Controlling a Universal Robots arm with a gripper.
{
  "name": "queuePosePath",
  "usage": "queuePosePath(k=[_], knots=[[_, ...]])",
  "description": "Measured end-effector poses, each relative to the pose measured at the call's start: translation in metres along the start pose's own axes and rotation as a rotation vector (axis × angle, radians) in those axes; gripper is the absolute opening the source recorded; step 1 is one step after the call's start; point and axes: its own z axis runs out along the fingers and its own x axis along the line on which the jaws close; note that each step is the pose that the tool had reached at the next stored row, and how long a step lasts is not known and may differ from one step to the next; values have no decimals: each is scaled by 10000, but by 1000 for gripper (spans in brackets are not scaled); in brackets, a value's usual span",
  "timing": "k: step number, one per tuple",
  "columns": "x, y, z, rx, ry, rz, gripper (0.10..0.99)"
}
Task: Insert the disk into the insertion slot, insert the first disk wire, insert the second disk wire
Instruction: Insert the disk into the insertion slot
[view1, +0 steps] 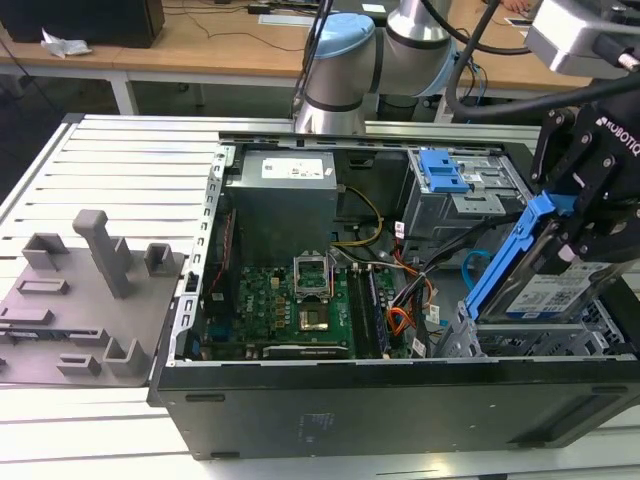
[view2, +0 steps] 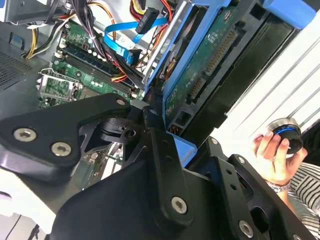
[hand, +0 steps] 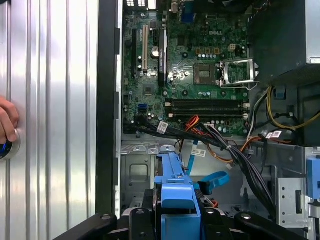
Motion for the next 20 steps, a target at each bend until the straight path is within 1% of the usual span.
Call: queuePosePath(k=[7, 10, 13, 15, 20], knots=[[0, -4, 70, -1, 0, 0, 365], [0, -8, 137, -1, 0, 0, 365], [0, -10, 178, -1, 1, 0, 365], [0, -11, 193, -2, 1, 0, 365], [0, -11, 195, -1, 0, 0, 365]])
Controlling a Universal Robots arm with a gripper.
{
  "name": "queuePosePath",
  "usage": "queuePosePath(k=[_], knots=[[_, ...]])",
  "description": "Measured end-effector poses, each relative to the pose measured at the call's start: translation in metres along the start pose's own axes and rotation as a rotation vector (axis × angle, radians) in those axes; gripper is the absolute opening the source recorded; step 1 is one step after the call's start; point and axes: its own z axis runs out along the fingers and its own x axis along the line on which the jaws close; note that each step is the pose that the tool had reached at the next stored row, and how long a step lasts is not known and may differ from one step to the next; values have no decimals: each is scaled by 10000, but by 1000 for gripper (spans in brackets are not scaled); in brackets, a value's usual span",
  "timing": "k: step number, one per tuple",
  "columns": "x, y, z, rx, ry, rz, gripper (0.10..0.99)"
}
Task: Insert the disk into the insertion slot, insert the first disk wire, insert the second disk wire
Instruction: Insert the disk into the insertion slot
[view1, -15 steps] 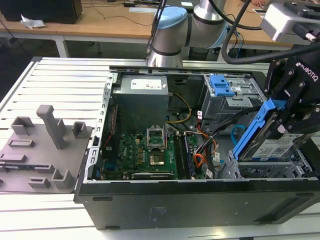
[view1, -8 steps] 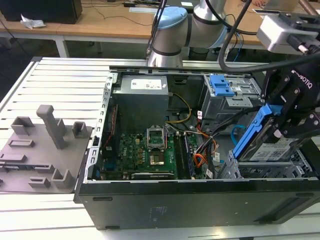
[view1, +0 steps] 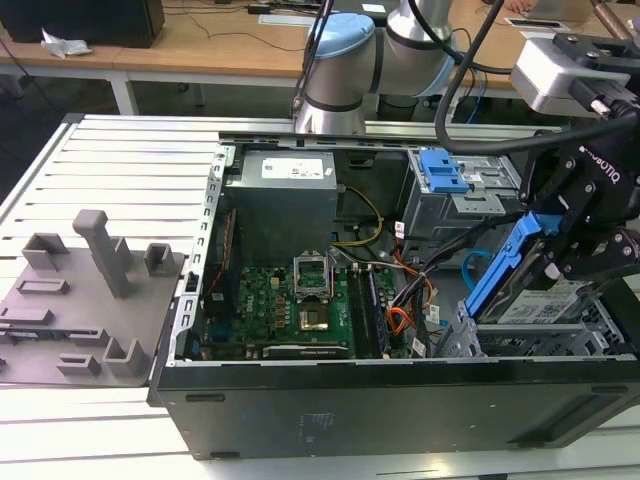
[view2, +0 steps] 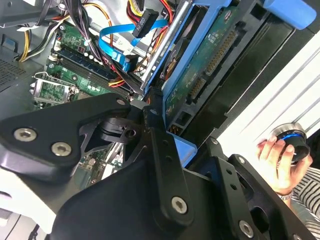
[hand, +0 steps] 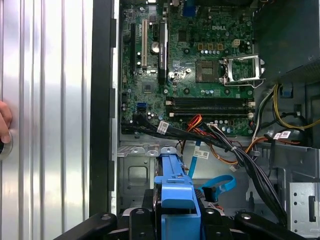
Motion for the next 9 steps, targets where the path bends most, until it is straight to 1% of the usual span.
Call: queuePosePath(k=[3, 4, 8, 9], knots=[[0, 0, 1, -1, 1, 0, 373], [0, 0, 1, 0, 0, 0, 439], [0, 0, 2, -1, 1, 0, 439], [0, 0, 3, -1, 0, 0, 424]])
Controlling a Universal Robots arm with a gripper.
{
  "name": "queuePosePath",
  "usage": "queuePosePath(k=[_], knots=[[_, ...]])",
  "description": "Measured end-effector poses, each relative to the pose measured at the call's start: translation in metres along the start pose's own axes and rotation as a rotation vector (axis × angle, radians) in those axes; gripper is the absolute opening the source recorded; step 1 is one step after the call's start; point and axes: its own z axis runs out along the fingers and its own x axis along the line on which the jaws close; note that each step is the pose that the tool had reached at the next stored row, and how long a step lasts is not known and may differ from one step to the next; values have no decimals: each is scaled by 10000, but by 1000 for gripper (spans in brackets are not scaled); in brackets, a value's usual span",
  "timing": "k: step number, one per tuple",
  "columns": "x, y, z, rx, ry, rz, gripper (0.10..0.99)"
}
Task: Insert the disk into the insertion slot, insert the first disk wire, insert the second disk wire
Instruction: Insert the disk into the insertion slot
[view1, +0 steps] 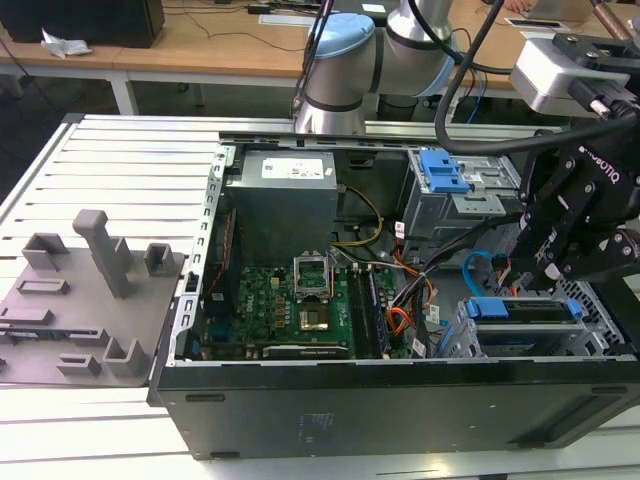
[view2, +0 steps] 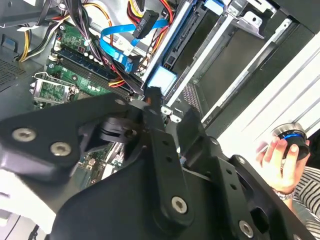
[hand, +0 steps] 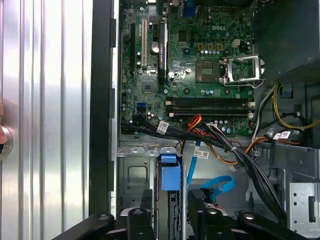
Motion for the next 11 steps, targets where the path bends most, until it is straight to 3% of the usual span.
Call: queuePosePath(k=[1, 4, 5, 11], knots=[[0, 0, 0, 0, 0, 0, 294], [0, 0, 1, 0, 0, 0, 235], [0, 0, 1, 0, 0, 0, 106], [0, 0, 3, 0, -1, 0, 106]])
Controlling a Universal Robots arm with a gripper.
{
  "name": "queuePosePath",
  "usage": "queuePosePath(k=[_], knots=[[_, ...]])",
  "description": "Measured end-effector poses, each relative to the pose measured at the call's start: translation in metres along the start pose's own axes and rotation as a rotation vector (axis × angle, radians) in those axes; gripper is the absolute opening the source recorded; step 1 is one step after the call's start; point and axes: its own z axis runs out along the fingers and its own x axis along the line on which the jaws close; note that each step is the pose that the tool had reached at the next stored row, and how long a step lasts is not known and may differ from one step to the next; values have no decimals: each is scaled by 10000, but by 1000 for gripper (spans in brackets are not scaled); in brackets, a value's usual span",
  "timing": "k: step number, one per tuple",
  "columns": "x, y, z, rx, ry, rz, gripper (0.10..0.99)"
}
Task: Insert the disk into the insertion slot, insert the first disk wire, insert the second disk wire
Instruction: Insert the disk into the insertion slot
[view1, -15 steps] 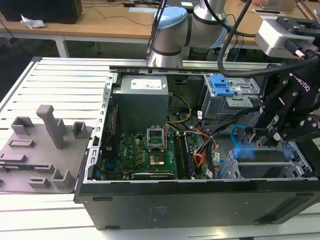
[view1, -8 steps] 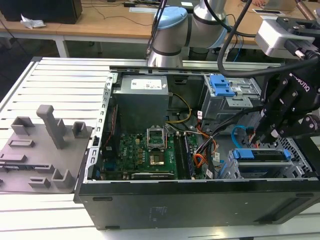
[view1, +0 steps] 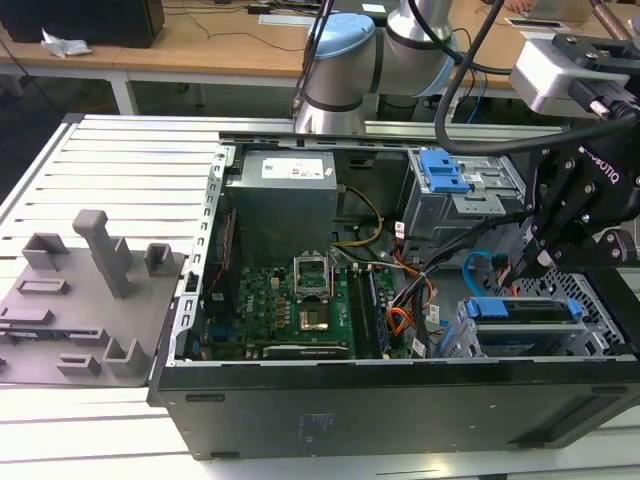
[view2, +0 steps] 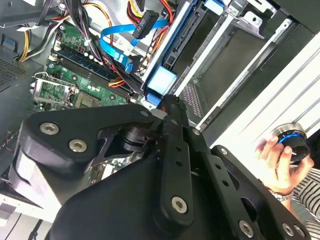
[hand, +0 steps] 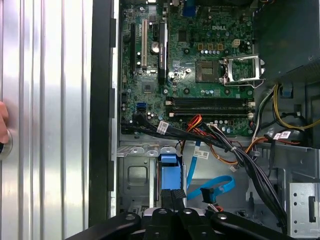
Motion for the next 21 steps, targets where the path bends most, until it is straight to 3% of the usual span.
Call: queuePosePath(k=[2, 5, 11, 15, 21], knots=[[0, -6, 1, 0, -2, -2, 106], [-24, -138, -6, -5, 0, 0, 106], [-25, -159, 87, -6, 0, 0, 106], [-25, -185, 204, -6, 1, 0, 106], [-26, -237, 259, -6, 0, 0, 106]])
